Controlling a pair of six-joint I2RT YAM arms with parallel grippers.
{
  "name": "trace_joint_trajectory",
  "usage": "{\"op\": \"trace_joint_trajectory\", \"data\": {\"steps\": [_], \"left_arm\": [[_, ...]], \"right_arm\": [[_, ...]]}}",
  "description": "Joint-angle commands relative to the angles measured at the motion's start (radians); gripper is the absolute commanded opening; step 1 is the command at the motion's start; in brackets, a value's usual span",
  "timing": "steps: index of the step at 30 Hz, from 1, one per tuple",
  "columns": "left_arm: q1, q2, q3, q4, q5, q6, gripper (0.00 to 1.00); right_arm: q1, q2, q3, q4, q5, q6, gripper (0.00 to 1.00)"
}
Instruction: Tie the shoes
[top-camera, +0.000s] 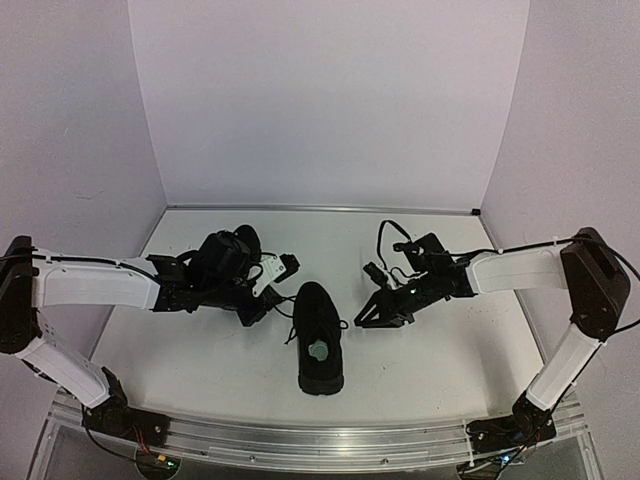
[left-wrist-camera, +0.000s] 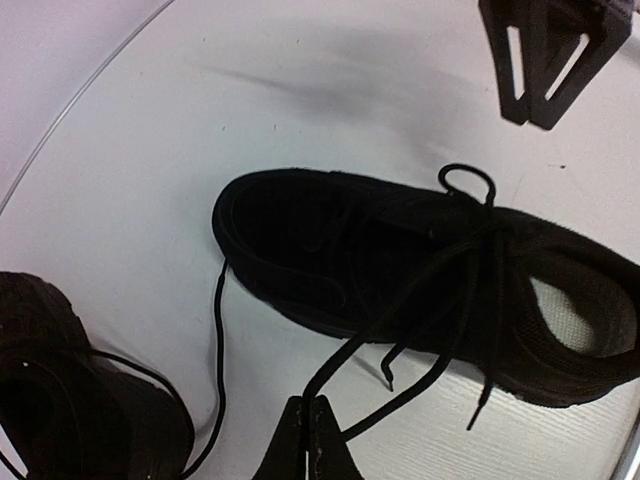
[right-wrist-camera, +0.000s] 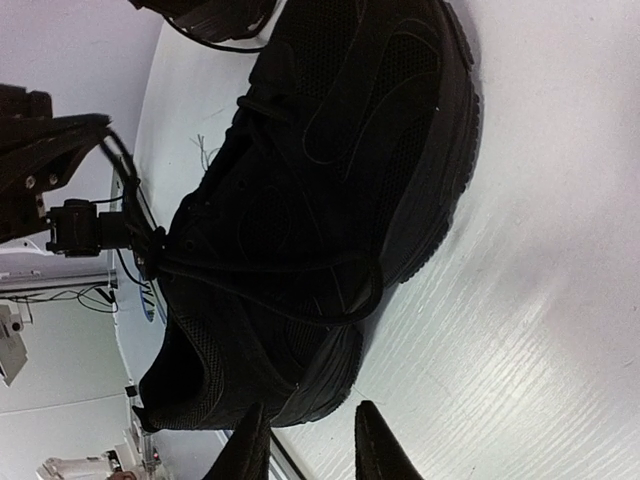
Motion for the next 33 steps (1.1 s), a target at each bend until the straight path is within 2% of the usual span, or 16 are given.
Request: {"op": "trace_joint_trajectory", "data": {"steps": [1, 4, 7, 10, 13, 15, 18, 22, 25, 29, 33], "left_arm": [[0.0, 0.029, 0.032, -0.04, -0.058, -0.032, 0.02], [-0.001, -0.019, -0.013, 0.002, 0.022, -0.024, 0.03], [0.0, -0.079, -0.068, 0.03, 0.204, 0.023, 0.08], [-0.005, -0.09, -0.076, 0.015, 0.313, 0.039, 0.11], [-0.01, -0.058, -0.054, -0.044, 0.353, 0.062, 0.19], [-0.01, -0.044, -0.039, -0.07, 0.336, 0.055, 0.26], [0.0, -0.064, -0.048, -0.056, 0.237, 0.024, 0.39], [0.052, -0.174, -0.133, 0.062, 0.137, -0.023, 0.57], [0.08, -0.248, -0.197, 0.144, 0.064, -0.03, 0.66], [0.134, -0.244, -0.206, 0.166, -0.012, -0.052, 0.69], [0.154, -0.094, -0.113, 0.044, 0.058, -0.011, 0.59]], "right_arm": [[0.006, -0.033, 0.006, -0.007, 0.0, -0.029, 0.39], [0.006, -0.043, 0.036, -0.028, 0.012, -0.052, 0.44], [0.006, -0.039, 0.075, -0.054, 0.009, -0.081, 0.44], [0.006, -0.03, 0.113, -0.077, 0.013, -0.104, 0.45], [0.006, -0.018, 0.15, -0.091, 0.004, -0.116, 0.46], [0.006, -0.015, 0.166, -0.099, 0.004, -0.12, 0.48], [0.007, -0.025, 0.175, -0.112, 0.017, -0.128, 0.51], [0.006, -0.046, 0.167, -0.119, 0.028, -0.131, 0.56], [0.005, -0.056, 0.162, -0.122, 0.03, -0.131, 0.6], [0.002, -0.063, 0.16, -0.124, 0.036, -0.13, 0.61], [-0.002, -0.064, 0.16, -0.124, 0.035, -0.129, 0.61]]}}
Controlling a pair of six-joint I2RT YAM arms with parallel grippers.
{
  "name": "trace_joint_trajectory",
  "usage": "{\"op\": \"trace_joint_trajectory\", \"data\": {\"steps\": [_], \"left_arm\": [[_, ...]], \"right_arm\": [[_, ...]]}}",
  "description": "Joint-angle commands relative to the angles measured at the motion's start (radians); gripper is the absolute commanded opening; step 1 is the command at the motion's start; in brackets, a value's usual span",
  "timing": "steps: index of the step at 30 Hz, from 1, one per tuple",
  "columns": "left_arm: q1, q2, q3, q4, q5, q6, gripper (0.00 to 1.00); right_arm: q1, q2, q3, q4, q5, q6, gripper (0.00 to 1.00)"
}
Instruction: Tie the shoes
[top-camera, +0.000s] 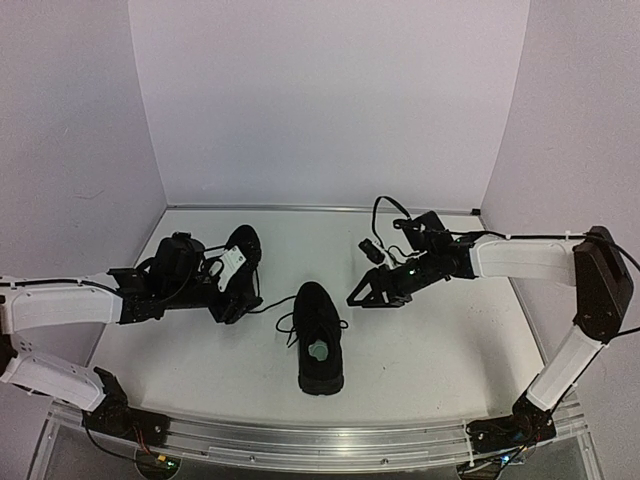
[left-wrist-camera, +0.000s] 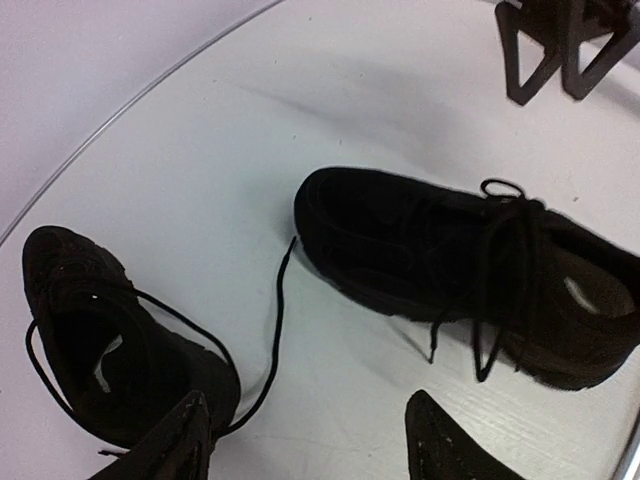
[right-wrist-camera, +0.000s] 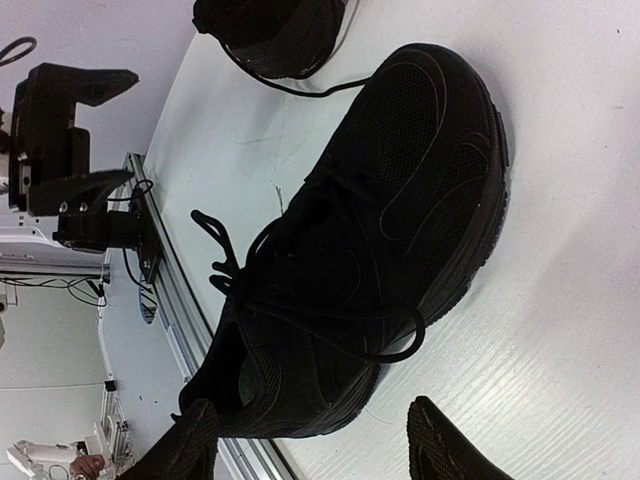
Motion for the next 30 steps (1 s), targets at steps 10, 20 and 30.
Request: {"op": "trace_joint_trajectory", "data": {"steps": [10, 20, 30], "left_arm": [[0.027, 0.366, 0.16, -0.03, 0.318, 0.126, 0.46], [0.028, 0.484, 0.163, 0.089, 0.496, 0.145, 0.45], [0.028, 0.551, 0.156, 0.174, 0.515, 0.141, 0.32]], "right_arm": [[-0.018, -0.075, -0.007, -0.009, 0.015, -0.007, 0.61], [-0.027, -0.083, -0.012, -0.018, 0.013, -0.007, 0.61], [-0.028, -0.082, -0.013, -0.024, 0.011, -0.01, 0.61]]}}
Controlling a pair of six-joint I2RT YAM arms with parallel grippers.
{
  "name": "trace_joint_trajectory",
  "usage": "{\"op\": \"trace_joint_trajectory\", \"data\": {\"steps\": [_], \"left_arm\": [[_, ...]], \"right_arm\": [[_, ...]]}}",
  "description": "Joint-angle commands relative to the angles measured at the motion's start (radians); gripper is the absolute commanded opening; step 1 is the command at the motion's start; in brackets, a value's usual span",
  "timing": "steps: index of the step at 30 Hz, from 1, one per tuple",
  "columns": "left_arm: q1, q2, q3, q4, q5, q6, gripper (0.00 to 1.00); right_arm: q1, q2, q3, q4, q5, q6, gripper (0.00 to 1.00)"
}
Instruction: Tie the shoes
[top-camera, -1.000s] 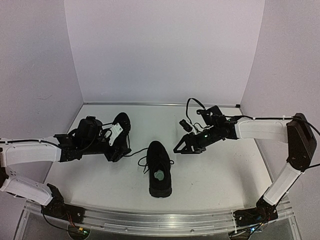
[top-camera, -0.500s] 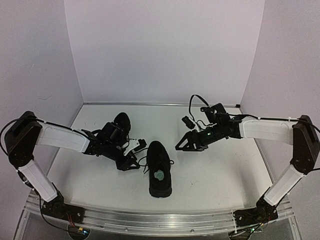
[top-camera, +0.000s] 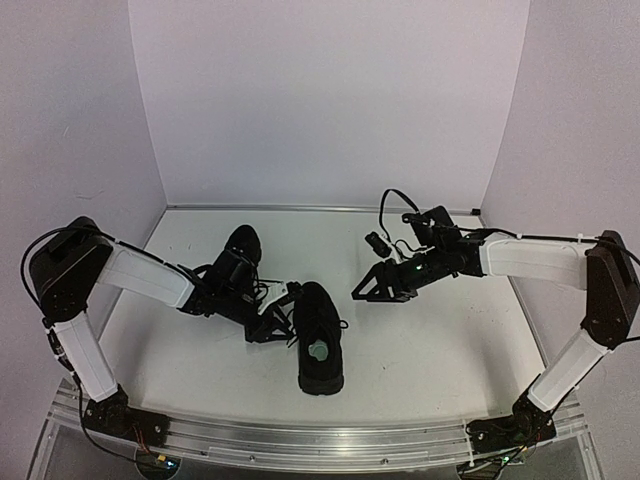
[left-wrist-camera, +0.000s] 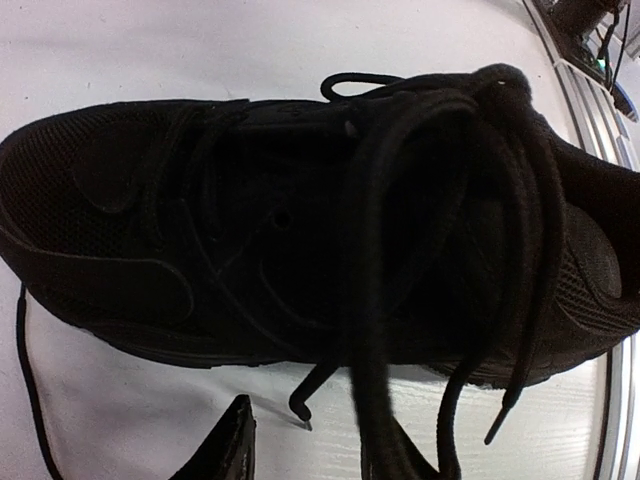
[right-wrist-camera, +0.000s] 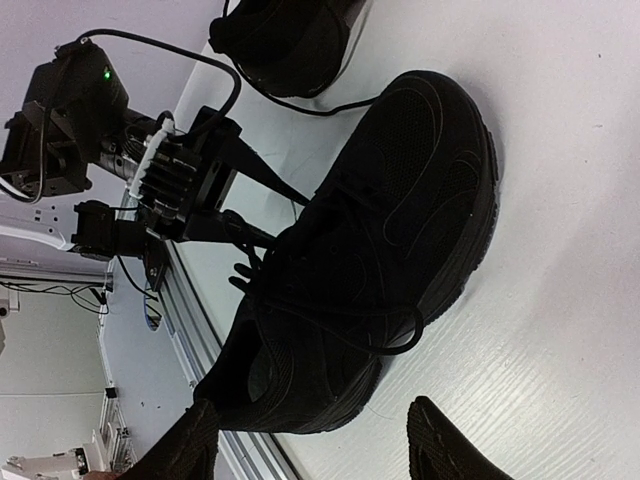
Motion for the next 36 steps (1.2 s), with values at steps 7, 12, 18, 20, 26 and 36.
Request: {"op": "trace_joint_trajectory", "data": {"steps": [7, 12, 18, 20, 26, 36], "left_arm": [[0.005, -0.003, -0.006, 0.069, -0.045, -0.003, 0.07], [0.006, -0.067, 0.009, 0.042, -0.116, -0.008, 0.0], [0.005, -0.125, 0.057, 0.017, -0.17, 0.016, 0.0], [0.006, -0.118, 0.084, 0.009, -0.172, 0.028, 0.0], [0.003, -0.029, 0.213, -0.04, -0.156, 0.073, 0.0], [-0.043, 0.099, 0.415, -0.137, -0.126, 0.152, 0.0]], "right_arm": [[-0.004, -0.027, -0.006, -0.015, 0.005, -0.012, 0.61], [-0.005, -0.025, -0.005, -0.016, 0.005, -0.013, 0.61], [-0.006, -0.021, -0.006, -0.016, 0.006, -0.017, 0.6], [-0.006, -0.021, -0.007, -0.016, 0.007, -0.019, 0.6], [-0.009, -0.022, -0.016, -0.016, 0.004, -0.02, 0.6], [-0.011, -0.042, -0.046, -0.015, 0.009, -0.021, 0.6]]}}
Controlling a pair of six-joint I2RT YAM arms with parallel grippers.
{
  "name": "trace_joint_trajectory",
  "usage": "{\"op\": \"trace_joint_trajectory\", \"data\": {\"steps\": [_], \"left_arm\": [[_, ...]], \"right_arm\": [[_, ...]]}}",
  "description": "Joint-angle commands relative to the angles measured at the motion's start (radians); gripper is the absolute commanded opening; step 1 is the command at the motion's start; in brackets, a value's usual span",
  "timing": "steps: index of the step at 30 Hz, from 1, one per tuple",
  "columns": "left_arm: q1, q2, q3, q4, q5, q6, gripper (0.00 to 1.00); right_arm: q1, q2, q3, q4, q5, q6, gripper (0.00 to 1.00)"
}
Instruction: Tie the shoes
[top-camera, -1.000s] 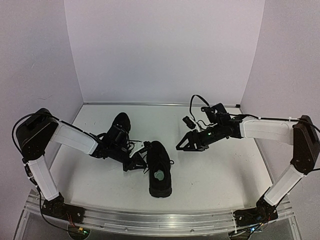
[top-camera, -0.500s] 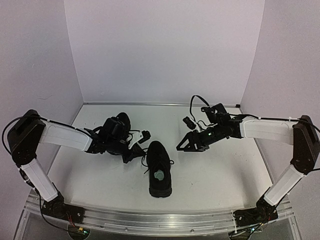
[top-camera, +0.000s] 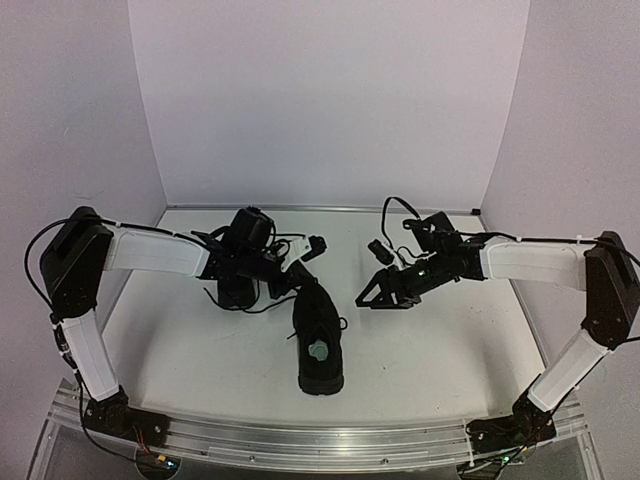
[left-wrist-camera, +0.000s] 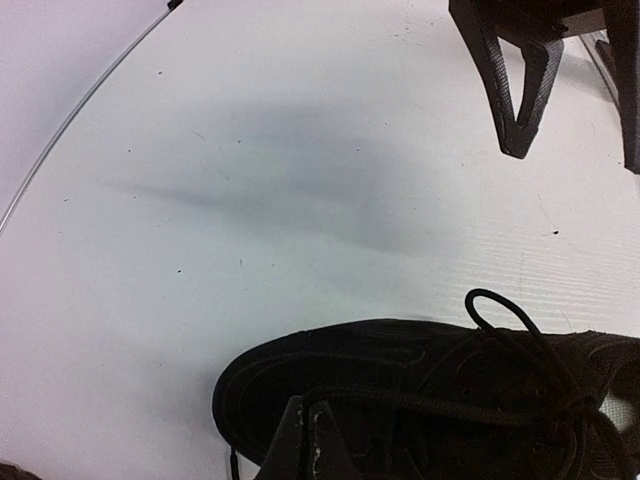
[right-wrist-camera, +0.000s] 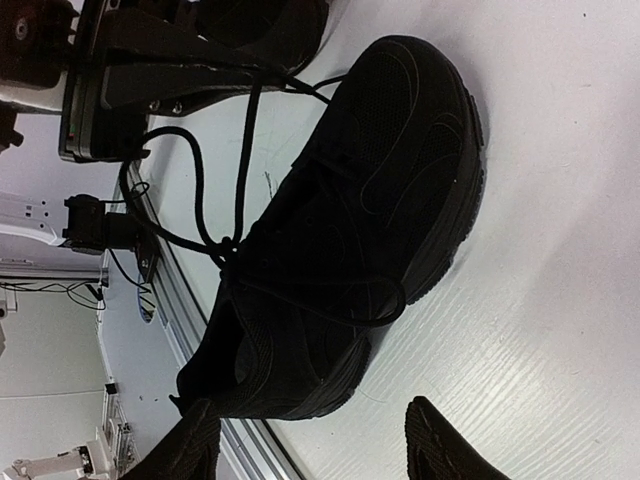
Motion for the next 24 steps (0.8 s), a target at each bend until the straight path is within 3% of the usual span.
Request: {"op": "trace_joint_trajectory", "data": {"steps": [1, 4, 10, 19, 24], "left_arm": [[-0.036, 0.048, 0.102, -0.081, 0.025, 0.07, 0.0], [-0.052, 0.058, 0.113, -0.105, 0.047, 0.088, 0.04], [-0.068, 0.017, 0.065, -0.088, 0.086, 0.088, 0.24], [-0.018, -0.112, 0.012, -0.054, -0.123, -0.072, 0.73], [-0.002, -0.179, 0.003, -0.052, -0.228, -0.133, 0.83]], "right_arm": [[-0.005, -0.038, -0.014, 0.003, 0.008, -0.02, 0.6], [-0.005, -0.037, -0.017, 0.003, 0.006, -0.023, 0.6], [-0.005, -0.019, -0.011, 0.004, 0.003, -0.029, 0.59], [-0.005, 0.031, 0.012, 0.019, -0.016, -0.045, 0.59], [-0.005, 0.058, 0.025, 0.029, -0.032, -0.056, 0.59]]}}
